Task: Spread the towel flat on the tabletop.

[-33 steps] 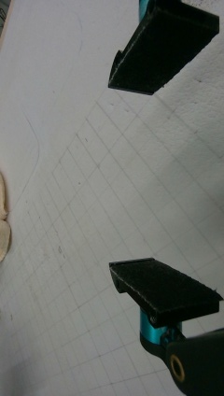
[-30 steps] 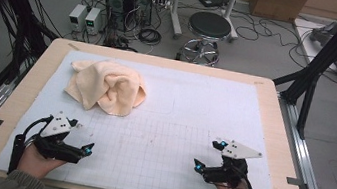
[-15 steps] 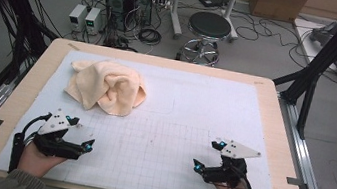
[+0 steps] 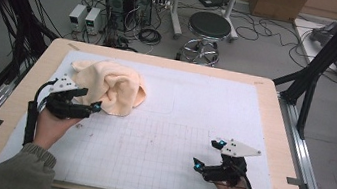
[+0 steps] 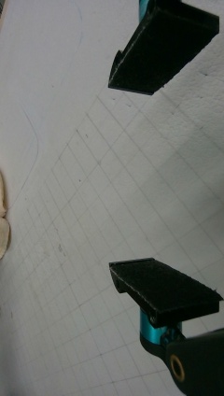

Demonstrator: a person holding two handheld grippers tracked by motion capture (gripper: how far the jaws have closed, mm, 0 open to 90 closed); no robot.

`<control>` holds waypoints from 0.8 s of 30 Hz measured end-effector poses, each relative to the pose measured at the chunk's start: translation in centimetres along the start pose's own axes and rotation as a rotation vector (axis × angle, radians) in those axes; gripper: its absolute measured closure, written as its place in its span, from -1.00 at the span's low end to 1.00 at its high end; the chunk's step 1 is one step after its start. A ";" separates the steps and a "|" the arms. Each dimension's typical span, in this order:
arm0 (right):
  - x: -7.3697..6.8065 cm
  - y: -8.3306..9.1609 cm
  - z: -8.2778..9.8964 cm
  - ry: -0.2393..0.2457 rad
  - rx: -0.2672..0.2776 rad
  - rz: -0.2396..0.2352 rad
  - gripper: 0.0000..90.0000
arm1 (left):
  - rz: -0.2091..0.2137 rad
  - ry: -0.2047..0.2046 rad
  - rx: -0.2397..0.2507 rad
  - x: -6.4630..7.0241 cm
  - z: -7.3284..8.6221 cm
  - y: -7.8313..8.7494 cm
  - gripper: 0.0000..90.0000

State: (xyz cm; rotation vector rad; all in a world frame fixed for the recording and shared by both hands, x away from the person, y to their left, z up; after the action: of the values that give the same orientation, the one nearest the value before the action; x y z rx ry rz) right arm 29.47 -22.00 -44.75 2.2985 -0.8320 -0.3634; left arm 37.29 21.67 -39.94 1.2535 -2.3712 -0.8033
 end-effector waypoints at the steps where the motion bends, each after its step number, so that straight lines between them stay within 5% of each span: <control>1: 0.0 0.0 0.0 0.000 0.000 0.000 -0.77 | -0.008 0.022 -0.004 -0.5 -0.2 -0.5 -0.37; 9: -0.1 -0.2 -0.1 0.014 0.003 -0.013 -0.77 | -0.057 0.114 -0.103 -2.9 0.5 -5.1 -0.19; 14: -0.1 -0.3 -0.2 0.023 0.000 -0.017 -0.77 | -0.108 0.102 -0.132 -2.9 0.8 -6.7 0.09; 17: -0.2 -0.3 -0.2 0.028 0.001 -0.023 -0.77 | -0.126 0.078 -0.167 -2.9 1.2 -7.3 0.49; 24: -0.3 -0.3 -0.2 0.025 -0.001 -0.027 -0.77 | -0.076 0.023 -0.200 -2.1 1.2 -6.4 0.79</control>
State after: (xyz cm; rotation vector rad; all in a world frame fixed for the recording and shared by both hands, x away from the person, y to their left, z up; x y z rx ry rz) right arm 29.47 -21.58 -44.79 2.3104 -0.7892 -0.3461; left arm 41.88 20.92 -44.94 1.2682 -2.1747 -1.0163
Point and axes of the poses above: each handheld gripper's, and its own axes: y roughly backward along the jaws, z roughly out of its underside, x roughly to its right, the point moved 5 cm from there along -y, roughly forward along the jaws, and after that the axes turned 11 degrees about -x, right-handed, at the moved point
